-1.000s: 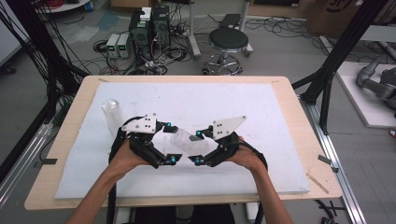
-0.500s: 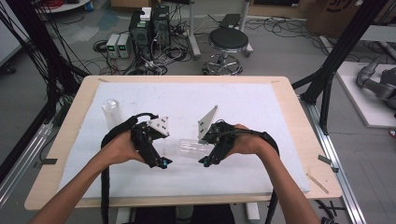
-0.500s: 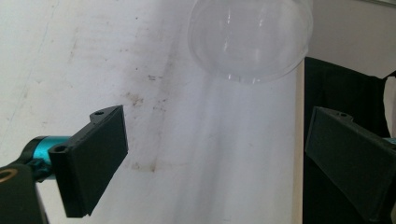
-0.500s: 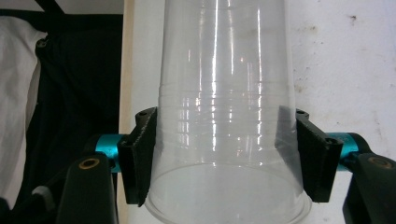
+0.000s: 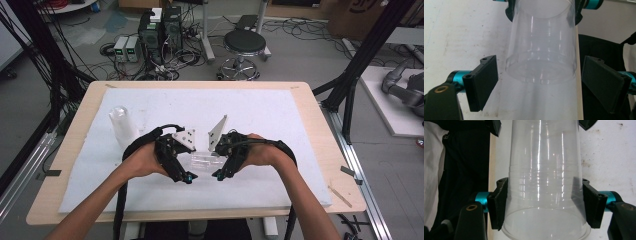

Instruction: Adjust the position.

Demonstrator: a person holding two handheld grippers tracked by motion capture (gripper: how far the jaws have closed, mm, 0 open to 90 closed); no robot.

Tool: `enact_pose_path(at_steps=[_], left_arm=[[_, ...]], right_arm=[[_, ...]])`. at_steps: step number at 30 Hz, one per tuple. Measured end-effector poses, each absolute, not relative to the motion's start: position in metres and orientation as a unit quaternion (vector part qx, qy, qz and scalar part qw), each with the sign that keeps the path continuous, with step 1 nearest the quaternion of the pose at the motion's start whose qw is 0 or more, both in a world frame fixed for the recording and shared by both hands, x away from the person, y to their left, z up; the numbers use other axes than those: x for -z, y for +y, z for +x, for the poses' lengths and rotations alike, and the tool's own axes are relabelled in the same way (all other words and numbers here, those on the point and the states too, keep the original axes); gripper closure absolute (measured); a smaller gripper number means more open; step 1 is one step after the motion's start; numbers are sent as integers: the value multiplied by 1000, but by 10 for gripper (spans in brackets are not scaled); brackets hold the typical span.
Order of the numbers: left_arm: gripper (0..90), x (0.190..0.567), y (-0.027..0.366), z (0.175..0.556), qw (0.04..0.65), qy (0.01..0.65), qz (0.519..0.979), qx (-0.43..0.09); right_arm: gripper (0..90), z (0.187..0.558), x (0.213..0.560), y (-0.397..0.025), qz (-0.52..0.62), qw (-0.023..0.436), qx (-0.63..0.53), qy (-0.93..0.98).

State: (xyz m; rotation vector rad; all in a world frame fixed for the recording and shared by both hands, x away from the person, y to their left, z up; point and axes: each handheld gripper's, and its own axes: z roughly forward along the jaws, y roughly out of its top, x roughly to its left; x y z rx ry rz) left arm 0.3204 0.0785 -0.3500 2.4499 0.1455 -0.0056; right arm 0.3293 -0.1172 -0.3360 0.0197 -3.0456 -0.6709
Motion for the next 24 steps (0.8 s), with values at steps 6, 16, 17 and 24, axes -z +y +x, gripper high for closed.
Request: enact_pose_path(at_steps=[6,16,17,24], left_arm=[[196,351,77,322,338,55,940,2],[417,350,78,322,349,41,936,6],[417,350,78,322,347,40,937,8],[417,351,77,321,343,40,939,6]], right_arm=[[327,329,336,-116,8,11,217,-976],[331,329,337,-115,12,11,220,-975],[330,329,337,-115,12,12,220,-975],[165,329,339,-114,17,15,230,-973]])
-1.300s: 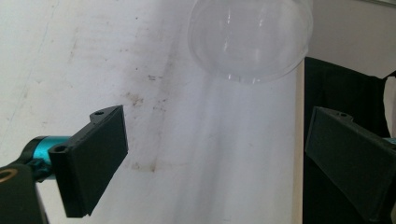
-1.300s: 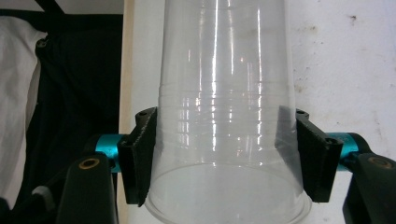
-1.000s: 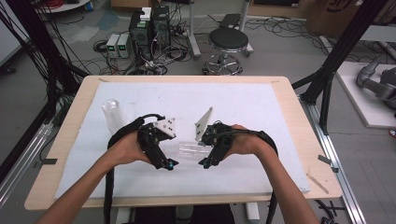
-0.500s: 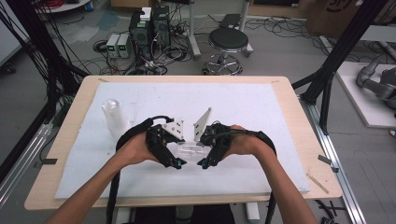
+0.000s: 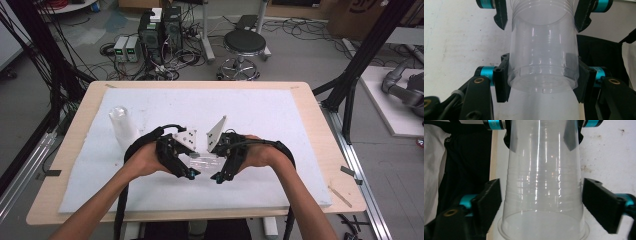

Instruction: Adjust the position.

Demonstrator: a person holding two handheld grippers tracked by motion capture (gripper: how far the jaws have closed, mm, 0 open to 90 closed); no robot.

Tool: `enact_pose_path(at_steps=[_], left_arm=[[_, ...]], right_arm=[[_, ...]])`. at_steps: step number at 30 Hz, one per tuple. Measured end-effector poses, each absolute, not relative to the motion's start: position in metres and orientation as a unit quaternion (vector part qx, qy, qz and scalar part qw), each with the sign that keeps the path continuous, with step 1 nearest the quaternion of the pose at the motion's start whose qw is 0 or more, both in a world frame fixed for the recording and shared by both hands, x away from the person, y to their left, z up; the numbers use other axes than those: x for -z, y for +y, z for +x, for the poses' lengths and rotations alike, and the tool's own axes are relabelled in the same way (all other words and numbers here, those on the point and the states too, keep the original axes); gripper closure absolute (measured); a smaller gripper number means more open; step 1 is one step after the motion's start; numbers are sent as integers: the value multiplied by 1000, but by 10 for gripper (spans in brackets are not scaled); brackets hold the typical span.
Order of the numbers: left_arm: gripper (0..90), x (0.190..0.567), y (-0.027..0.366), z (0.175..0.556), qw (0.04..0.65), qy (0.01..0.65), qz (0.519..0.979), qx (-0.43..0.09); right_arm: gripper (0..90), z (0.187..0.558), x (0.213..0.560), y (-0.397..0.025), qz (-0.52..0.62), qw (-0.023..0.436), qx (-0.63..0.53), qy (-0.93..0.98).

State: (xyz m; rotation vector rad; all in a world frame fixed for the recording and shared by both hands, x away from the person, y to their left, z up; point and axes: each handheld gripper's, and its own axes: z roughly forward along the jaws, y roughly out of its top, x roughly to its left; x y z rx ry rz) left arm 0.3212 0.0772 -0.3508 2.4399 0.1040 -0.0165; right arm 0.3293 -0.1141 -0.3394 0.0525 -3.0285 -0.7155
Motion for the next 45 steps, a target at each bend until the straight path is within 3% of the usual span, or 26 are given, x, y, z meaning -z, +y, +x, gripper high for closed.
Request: enact_pose_path(at_steps=[6,16,21,28,45], left_arm=[[417,360,79,322,346,50,937,-2],[417,401,100,323,408,93,908,-6],[417,408,114,319,459,106,882,-8],[416,428,134,308,577,132,806,-6],[417,415,149,306,676,109,729,-7]], right_arm=[[165,330,338,-117,23,16,262,-965],[166,332,330,-137,3,-11,339,-941],[166,333,332,-150,-17,-23,384,-923],[165,328,344,-173,-38,-26,489,-871],[166,328,370,-176,-55,7,570,-820]])
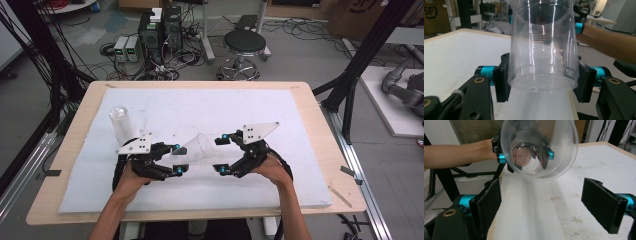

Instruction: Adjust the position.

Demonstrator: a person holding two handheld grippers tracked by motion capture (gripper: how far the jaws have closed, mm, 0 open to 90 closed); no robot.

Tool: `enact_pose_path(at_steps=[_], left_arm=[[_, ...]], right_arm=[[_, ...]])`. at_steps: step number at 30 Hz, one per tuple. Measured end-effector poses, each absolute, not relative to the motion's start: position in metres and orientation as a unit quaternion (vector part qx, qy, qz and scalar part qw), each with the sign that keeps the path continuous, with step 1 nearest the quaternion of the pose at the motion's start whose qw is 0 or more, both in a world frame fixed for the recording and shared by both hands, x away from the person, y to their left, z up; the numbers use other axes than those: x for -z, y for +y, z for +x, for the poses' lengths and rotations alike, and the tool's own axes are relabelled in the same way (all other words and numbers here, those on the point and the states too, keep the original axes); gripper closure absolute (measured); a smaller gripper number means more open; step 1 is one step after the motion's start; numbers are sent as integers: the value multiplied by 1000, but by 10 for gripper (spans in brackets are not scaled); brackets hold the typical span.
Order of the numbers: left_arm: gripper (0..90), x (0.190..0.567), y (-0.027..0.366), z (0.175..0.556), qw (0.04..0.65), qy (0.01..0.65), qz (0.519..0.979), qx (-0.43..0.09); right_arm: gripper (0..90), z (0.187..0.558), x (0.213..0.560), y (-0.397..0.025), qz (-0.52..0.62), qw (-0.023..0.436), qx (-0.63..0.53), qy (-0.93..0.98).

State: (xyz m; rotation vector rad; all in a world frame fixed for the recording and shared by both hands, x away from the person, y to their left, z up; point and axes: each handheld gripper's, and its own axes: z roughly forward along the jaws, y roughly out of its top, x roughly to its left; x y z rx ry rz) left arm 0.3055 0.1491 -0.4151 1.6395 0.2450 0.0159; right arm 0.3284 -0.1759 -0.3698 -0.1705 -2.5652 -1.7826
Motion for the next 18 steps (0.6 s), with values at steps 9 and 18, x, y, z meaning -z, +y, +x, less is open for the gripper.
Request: enact_pose_path(at_steps=[9,18], left_arm=[[417,411,143,305,683,102,723,-8],[417,408,124,304,683,83,726,1]], right_arm=[[166,329,374,-167,-52,21,597,-800],[166,329,373,-151,-32,36,626,-778]])
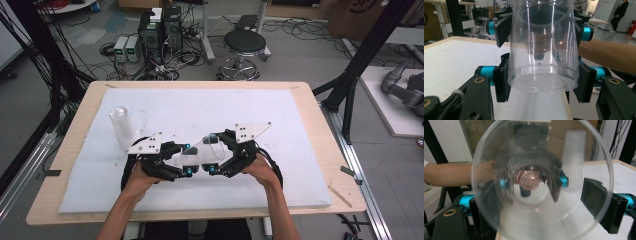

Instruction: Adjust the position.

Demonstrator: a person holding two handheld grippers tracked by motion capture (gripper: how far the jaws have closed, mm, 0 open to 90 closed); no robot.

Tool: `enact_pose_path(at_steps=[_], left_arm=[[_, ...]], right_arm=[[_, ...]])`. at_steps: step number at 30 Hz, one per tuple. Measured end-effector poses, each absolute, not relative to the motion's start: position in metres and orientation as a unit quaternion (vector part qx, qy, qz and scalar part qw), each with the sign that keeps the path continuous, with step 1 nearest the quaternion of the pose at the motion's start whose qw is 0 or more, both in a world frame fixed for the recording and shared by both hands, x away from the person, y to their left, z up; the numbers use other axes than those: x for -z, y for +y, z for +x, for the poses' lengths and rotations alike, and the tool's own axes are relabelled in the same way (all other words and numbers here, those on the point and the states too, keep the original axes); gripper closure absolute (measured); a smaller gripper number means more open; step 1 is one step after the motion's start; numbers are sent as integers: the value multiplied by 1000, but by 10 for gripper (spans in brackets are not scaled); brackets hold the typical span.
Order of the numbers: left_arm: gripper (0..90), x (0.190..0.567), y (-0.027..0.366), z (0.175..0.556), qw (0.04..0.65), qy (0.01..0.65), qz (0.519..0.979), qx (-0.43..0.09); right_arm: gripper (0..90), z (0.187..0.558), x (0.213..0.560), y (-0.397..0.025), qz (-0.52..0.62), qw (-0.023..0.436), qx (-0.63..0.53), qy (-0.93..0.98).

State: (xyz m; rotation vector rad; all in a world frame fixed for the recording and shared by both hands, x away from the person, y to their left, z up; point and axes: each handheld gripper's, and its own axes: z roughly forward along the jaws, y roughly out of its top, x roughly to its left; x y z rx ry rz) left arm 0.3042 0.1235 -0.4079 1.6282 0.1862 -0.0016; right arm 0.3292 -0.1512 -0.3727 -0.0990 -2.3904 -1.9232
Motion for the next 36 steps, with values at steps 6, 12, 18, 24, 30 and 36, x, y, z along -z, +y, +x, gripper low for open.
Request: enact_pose_path(at_steps=[6,12,18,24,30,36], left_arm=[[417,408,123,304,681,79,728,2],[417,410,121,304,678,78,731,3],[376,410,120,304,672,86,735,6],[17,409,119,302,640,120,759,-3],[17,408,126,301,619,132,774,-18],[17,412,146,292,562,161,810,-57]], right_arm=[[175,329,372,-152,-30,44,637,-769],[288,329,370,-152,-15,46,649,-760],[317,329,371,-152,-13,45,649,-760],[321,329,371,-152,-16,45,645,-763],[324,330,371,-154,-24,38,637,-769],[329,332,369,-158,-51,18,609,-791]])
